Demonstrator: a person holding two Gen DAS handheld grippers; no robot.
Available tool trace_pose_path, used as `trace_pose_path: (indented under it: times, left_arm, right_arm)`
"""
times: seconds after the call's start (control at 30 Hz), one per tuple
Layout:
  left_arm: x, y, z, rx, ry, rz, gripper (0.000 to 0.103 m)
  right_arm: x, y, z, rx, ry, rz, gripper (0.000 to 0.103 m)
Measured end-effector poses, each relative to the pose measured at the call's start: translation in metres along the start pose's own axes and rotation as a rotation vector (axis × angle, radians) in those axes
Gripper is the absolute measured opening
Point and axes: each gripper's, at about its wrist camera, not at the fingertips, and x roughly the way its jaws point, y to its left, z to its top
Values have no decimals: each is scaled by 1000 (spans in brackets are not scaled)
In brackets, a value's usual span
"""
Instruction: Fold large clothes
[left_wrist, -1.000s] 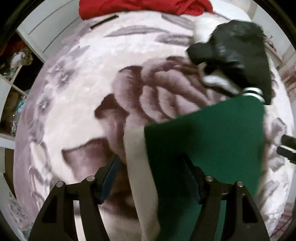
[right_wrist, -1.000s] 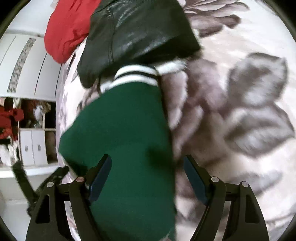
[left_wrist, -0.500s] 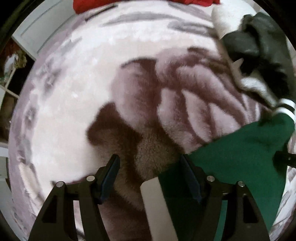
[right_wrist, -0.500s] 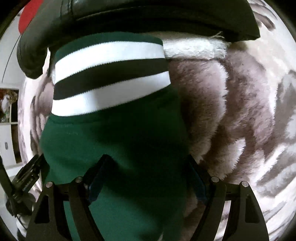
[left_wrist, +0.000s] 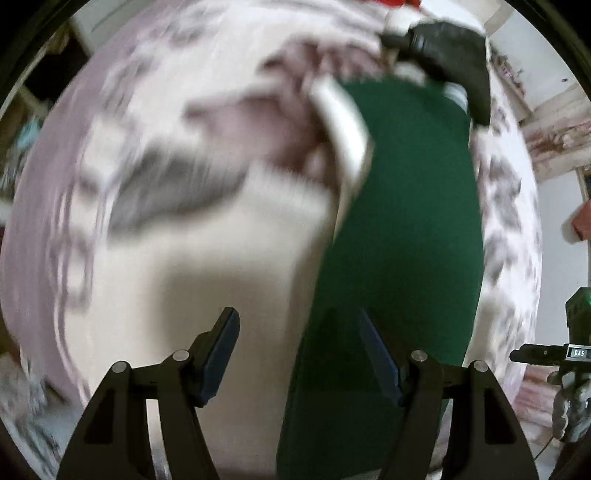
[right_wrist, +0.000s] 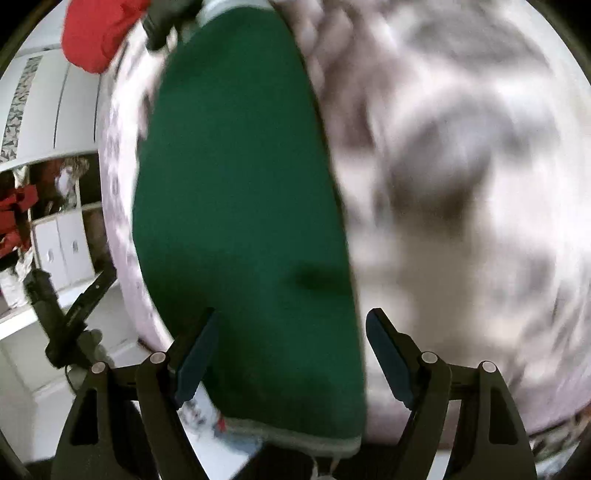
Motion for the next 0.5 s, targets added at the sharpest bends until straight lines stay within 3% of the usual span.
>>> trace_pose_path:
  times: [0.13, 0.23, 0.3, 0.37, 0.5]
  left_arm:
    - [23, 16, -92, -81, 106, -2, 66]
    - [37, 17, -139, -109, 162, 4, 66]
    - [47, 11, -164, -118, 187, 5, 66]
    - [53, 1, -176, -110, 189, -7, 66]
    - [58, -24, -187, -61, 163, 39, 65]
  right_arm:
    - [48, -46, -89, 88, 105, 45, 82]
    - [90, -70, -135, 126, 145, 60, 82]
    - [113, -84, -159, 148, 162, 64, 82]
    - [134, -91, -171, 169, 181, 89, 82]
    - [160, -98, -195, 210, 199, 147, 81]
